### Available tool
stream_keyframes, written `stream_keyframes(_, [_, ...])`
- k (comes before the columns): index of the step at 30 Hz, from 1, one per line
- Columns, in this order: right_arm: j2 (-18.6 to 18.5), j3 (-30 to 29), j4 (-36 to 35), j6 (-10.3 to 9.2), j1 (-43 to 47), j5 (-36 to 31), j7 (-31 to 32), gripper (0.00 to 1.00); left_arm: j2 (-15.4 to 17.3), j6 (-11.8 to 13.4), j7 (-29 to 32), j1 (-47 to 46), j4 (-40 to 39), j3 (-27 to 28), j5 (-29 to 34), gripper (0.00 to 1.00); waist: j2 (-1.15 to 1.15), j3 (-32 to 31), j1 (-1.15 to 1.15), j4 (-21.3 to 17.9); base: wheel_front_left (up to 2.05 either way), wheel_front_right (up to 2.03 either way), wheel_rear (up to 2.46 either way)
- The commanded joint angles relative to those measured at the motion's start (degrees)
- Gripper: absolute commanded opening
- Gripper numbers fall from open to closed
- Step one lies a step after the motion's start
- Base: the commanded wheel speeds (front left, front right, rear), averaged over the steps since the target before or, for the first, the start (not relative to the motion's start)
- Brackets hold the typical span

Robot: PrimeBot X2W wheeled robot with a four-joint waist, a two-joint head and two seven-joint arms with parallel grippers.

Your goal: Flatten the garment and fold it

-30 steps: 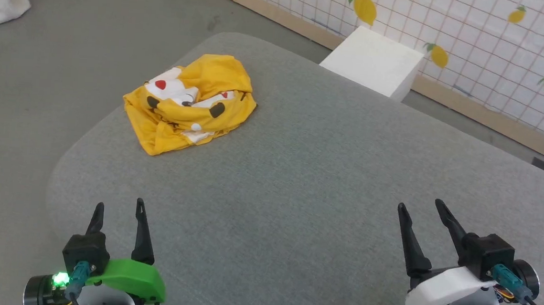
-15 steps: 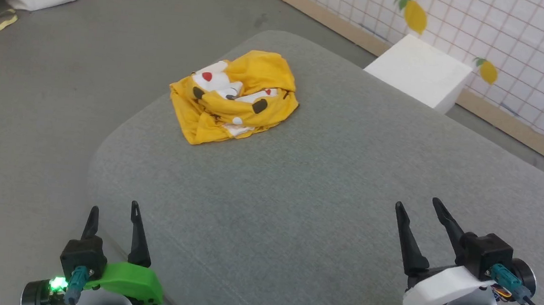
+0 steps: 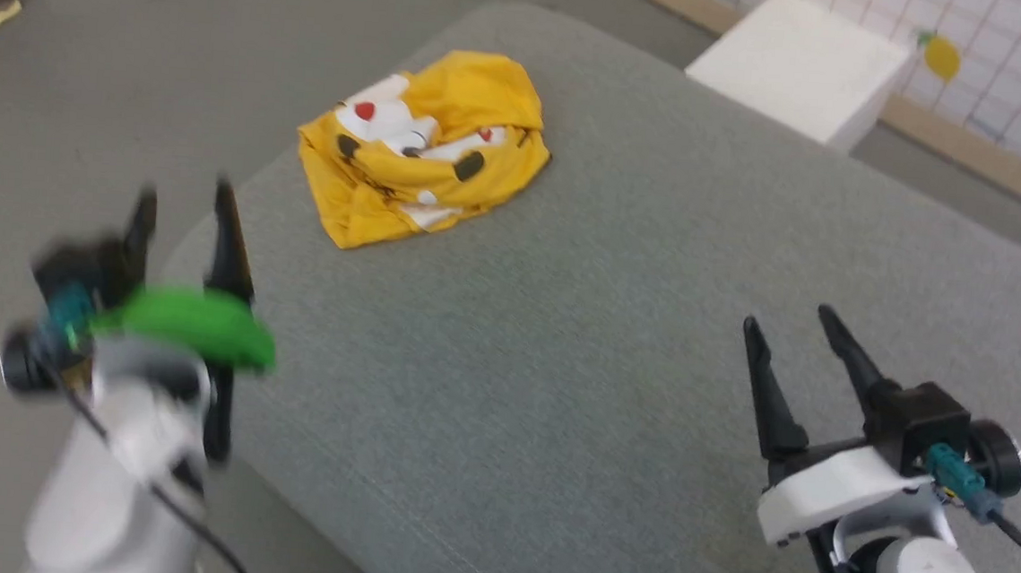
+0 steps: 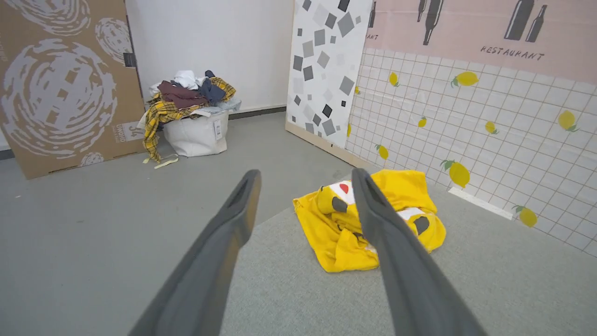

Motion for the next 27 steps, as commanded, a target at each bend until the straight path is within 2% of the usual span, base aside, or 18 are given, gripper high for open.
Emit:
stream_keyframes(1, [-0.1,-0.3,-0.6,-0.10,-0.9,-0.8,0.3,1.00,0.9,-1.0,1.5,-3.6,1.4,-0.1,-1.0,1.00,0.00,9.4,0.00,-7.4,0.00,0.00,0.00])
stream_keyframes(7, [-0.1,0.4,-2.2,-0.10,-5.0,-1.8,0.7,1.00,6.7,-5.1,11.9,-18.0,9.6,1.7,-4.6,1.00,0.00,19.3,0.00,-15.3,0.00,0.00,0.00])
stream_keyframes(10, [-0.1,1.0,-2.7,-0.10,-7.3,-1.8,0.4,1.00,10.0,-6.0,18.4,-22.8,13.1,3.0,-6.6,1.00,0.00,23.8,0.00,-19.3,0.00,0.00,0.00])
stream_keyframes(12, [-0.1,1.1,-2.6,-0.10,-8.7,-1.7,-0.1,1.00,10.9,-6.1,23.0,-25.2,15.2,4.9,-9.6,1.00,0.00,26.1,0.00,-21.7,0.00,0.00,0.00])
stream_keyframes(14, [-0.1,0.9,-2.6,-0.10,-9.8,-1.5,-0.6,1.00,12.6,-5.7,27.3,-26.7,16.9,6.1,-11.2,1.00,0.00,28.2,0.00,-23.8,0.00,0.00,0.00])
stream_keyframes(19, [-0.1,-0.3,-1.5,-0.10,-10.8,-0.2,-2.2,1.00,15.7,-2.4,37.6,-26.3,20.0,8.5,-14.1,1.00,0.00,31.5,0.00,-28.0,0.00,0.00,0.00])
stream_keyframes(27, [-0.1,-0.4,1.9,-0.10,-11.1,2.0,-5.1,1.00,16.3,3.1,51.6,-18.5,19.3,12.0,-19.7,1.00,0.00,30.7,0.00,-30.9,0.00,0.00,0.00])
